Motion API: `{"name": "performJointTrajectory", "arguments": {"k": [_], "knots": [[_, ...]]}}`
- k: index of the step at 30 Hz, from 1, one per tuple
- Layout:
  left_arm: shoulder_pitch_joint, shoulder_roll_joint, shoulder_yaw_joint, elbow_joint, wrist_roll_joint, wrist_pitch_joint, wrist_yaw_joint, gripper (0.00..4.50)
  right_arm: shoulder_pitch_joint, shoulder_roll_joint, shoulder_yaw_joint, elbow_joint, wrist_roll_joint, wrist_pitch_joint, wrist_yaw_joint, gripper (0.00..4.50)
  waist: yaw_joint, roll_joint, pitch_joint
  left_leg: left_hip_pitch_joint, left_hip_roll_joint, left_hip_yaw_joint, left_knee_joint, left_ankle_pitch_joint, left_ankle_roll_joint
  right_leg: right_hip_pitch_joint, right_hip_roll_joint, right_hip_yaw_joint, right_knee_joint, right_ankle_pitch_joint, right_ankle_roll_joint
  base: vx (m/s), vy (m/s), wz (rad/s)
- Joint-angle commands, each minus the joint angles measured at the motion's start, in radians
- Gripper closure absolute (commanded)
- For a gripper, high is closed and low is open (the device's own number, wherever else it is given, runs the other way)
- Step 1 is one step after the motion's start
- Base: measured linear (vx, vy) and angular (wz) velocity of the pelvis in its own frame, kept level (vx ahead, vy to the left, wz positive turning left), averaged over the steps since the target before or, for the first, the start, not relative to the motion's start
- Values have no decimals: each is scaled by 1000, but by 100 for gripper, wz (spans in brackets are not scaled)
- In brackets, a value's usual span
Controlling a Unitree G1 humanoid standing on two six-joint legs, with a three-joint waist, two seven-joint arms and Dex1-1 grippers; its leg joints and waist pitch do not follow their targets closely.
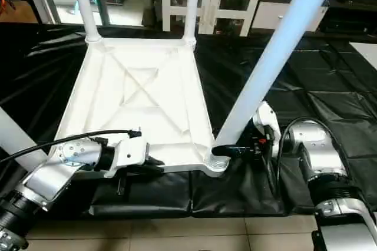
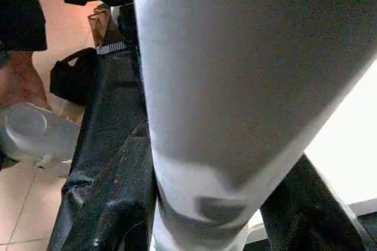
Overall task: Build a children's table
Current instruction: Insert table leg to table base
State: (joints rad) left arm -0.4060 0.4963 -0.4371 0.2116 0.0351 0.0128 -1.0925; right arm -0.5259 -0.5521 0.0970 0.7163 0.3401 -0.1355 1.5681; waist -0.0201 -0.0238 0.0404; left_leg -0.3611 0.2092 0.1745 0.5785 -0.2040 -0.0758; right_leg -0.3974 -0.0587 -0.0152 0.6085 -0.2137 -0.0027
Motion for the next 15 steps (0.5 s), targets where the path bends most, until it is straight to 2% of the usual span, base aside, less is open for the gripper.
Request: {"name": "performJointTrajectory", "arguments": {"k": [1,5,6,7,8,9,10,11,12,13,14,15], "knots": [[-15,23,21,16,43,1,21,450,90,-9,76,93,-137,4,-27,265,-8,9,-18,9,29,3,-78,-340,34,18,-50,28,-96,-262,-238,0,0,0],[-17,22,28,18,55,25,50,450,121,-4,75,72,-122,-5,-40,265,-8,7,-19,8,28,1,-80,-346,27,18,-49,29,-99,-274,-222,0,0,0],[-21,14,29,21,66,50,76,450,142,10,64,62,-118,-21,-83,265,-8,13,-20,9,28,1,-80,-344,27,17,-50,30,-98,-268,-224,0,0,0],[-21,13,29,22,67,53,80,450,145,12,62,61,-118,-23,-89,265,-10,10,-20,7,28,2,-80,-339,26,19,-49,30,-98,-259,-224,0,0,0],[-30,1,26,30,87,85,115,450,147,35,48,76,-130,-49,-171,265,-10,15,-16,9,29,1,-84,-346,21,16,-49,30,-98,-258,-223,0,0,0],[-36,-5,25,36,97,101,131,450,141,45,43,88,-138,-58,-209,265,-12,13,-14,8,29,1,-85,-363,16,14,-47,28,-101,-277,-220,0,0,0],[-37,-6,24,37,100,106,135,450,140,48,41,91,-140,-61,-219,265,-16,12,-9,13,27,-2,-87,-420,3,8,-48,25,-107,-362,-201,0,0,0],[-61,-29,28,56,117,169,181,450,110,85,20,139,-158,-70,-343,265,-24,10,-7,17,23,-6,-85,-460,-16,1,-50,27,-111,-450,-178,0,0,0],[-69,-38,32,60,118,196,195,450,98,97,13,156,-162,-69,-383,265,-27,10,-6,18,20,-8,-84,-475,-21,-2,-50,26,-116,-492,-165,-56,-2,-5],[-78,-49,37,60,117,226,207,450,85,109,9,174,-166,-67,-423,265,-37,7,-10,16,16,-14,-83,-478,-31,0,-52,25,-117,-536,-142,-51,-1,-9],[-89,-59,42,62,116,251,217,450,70,122,5,192,-167,-56,-458,265,-45,7,-12,3,16,-22,-87,-461,-27,9,-53,23,-115,-531,-131,-51,-1,-9],[-103,-70,45,62,120,288,232,450,51,138,4,214,-173,-41,-511,265,-49,9,-10,-1,17,-23,-89,-461,-26,9,-53,22,-115,-531,-130,0,0,0]]}}
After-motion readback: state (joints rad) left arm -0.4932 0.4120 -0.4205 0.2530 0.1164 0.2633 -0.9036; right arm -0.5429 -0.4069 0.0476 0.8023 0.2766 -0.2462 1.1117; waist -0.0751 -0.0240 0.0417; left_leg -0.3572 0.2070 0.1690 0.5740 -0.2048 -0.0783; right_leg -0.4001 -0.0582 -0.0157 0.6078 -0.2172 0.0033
